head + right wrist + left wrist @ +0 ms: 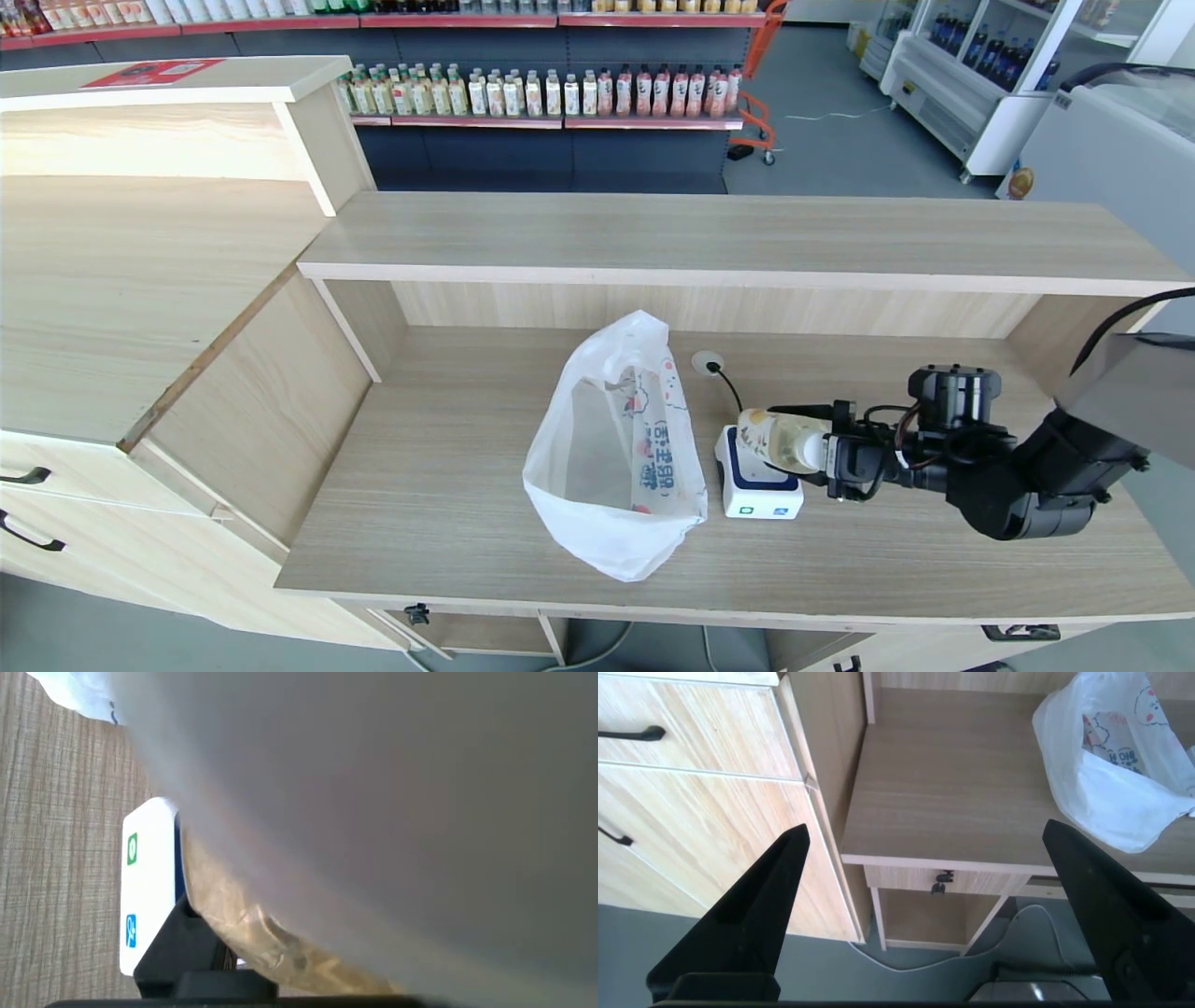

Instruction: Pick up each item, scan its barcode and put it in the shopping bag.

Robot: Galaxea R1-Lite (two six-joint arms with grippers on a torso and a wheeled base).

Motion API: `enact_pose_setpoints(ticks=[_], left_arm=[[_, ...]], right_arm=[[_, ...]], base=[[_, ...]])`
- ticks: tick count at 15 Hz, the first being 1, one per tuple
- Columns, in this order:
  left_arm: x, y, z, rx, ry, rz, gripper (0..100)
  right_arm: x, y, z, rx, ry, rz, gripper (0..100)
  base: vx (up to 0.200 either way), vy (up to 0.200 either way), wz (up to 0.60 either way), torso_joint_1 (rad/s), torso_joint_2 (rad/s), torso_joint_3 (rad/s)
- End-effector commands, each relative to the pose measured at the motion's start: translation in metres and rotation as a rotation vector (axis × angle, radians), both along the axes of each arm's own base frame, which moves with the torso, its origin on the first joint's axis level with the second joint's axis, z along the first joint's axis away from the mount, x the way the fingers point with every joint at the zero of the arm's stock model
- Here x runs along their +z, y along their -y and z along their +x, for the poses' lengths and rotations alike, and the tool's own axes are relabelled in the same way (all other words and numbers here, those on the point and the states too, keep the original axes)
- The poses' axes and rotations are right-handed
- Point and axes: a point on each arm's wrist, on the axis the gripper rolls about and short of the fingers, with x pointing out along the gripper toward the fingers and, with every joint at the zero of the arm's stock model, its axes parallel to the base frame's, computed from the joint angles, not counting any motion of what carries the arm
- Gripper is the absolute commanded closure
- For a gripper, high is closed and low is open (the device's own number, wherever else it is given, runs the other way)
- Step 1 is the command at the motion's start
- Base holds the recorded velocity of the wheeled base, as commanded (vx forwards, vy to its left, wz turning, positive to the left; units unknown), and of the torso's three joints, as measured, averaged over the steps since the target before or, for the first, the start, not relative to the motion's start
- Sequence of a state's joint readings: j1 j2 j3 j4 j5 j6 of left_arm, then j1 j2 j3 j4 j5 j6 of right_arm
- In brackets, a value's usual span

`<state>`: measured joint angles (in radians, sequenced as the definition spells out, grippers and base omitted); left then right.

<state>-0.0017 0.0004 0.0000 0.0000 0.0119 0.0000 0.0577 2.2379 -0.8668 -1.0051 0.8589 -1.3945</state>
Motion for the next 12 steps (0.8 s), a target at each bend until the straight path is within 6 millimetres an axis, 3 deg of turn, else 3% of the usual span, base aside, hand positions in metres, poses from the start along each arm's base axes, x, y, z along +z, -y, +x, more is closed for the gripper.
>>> enact_pose_setpoints(ticks=[1, 7, 9, 12], left_arm=[[0.000, 0.000, 0.000, 0.001, 0.000, 0.000, 0], [0.000, 0.000, 0.000, 0.001, 0.000, 0.000, 0], [0.000, 0.000, 0.000, 0.001, 0.000, 0.000, 0], [0.000, 0.000, 0.000, 0.001, 0.000, 0.000, 0]], right_arm=[[-0.006, 0.000, 0.001, 0.000, -0.013, -0.002, 100], [-0.005, 0.000, 0.003, 0.000, -0.006, 0.002, 100], [0.018, 0.000, -0.002, -0.010, -0.007, 0.044, 100], [0.087, 0.002, -0.029, -0.047, -0.097, 0.243, 100]], base=[[0.000, 0.000, 0.00, 0.000, 0.00, 0.000], [0.000, 0.000, 0.00, 0.000, 0.00, 0.000], [0.000, 0.000, 0.00, 0.000, 0.00, 0.000], [0.000, 0.000, 0.00, 0.000, 0.00, 0.000]])
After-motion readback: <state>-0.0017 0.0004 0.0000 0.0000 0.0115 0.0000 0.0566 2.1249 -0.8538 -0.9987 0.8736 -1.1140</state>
